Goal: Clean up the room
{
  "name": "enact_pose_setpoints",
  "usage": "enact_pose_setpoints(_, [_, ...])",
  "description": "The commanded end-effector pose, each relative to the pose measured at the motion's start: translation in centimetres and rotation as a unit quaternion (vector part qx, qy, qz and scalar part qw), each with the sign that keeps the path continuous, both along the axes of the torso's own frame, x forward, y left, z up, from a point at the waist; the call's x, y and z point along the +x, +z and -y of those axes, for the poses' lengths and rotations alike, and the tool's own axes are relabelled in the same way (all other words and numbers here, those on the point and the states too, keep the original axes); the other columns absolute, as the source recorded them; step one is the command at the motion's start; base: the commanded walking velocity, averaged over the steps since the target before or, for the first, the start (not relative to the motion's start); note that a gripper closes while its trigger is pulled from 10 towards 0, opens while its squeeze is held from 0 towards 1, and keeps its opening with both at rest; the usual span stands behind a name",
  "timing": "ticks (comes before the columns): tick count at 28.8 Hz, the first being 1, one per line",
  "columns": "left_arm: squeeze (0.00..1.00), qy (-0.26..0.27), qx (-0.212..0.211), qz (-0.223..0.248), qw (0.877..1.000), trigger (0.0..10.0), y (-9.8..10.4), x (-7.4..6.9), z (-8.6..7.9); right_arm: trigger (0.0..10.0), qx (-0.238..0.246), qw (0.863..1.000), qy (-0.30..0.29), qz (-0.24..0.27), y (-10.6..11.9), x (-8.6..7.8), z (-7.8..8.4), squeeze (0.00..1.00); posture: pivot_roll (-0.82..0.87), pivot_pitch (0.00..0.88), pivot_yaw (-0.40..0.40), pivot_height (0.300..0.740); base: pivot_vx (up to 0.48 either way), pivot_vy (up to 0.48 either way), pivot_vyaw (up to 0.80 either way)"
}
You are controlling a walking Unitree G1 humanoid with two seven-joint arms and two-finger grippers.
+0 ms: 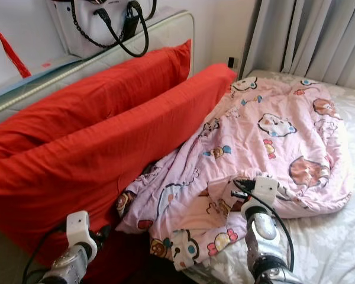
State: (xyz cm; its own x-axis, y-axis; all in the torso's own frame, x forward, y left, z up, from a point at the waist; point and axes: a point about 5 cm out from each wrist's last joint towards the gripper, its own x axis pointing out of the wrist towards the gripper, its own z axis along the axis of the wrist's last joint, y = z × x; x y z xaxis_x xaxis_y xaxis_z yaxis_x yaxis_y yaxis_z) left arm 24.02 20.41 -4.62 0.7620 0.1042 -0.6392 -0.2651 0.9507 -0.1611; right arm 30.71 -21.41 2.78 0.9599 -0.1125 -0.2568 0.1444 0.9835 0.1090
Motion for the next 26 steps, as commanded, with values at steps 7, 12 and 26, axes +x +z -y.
enact_pose_setpoints(7, [0.00,-0.011,0.009,-0.048,0.999,10.0,-1.5,-2.3,-0.2,10.0,-0.003,1.000,0.006,-0.002,0.5,0.6,-0.1,0.00,0.08,0.000,0.005,0.740,0.000,0.000,0.00])
enact_pose_setpoints(12, [0.00,-0.008,0.003,-0.051,0.999,10.0,-1.6,-2.5,-0.3,10.0,-0.008,1.000,0.001,-0.005,0.5,0.7,-0.2,0.00,0.08,0.000,0.008,0.740,0.000,0.000,0.00])
enact_pose_setpoints(26, [0.00,-0.004,0.002,-0.068,0.998,10.0,-1.8,-2.8,-1.0,10.0,-0.026,0.997,-0.072,0.016,1.7,0.9,2.2,0.00,0.08,0.000,0.025,0.740,0.000,0.000,0.00])
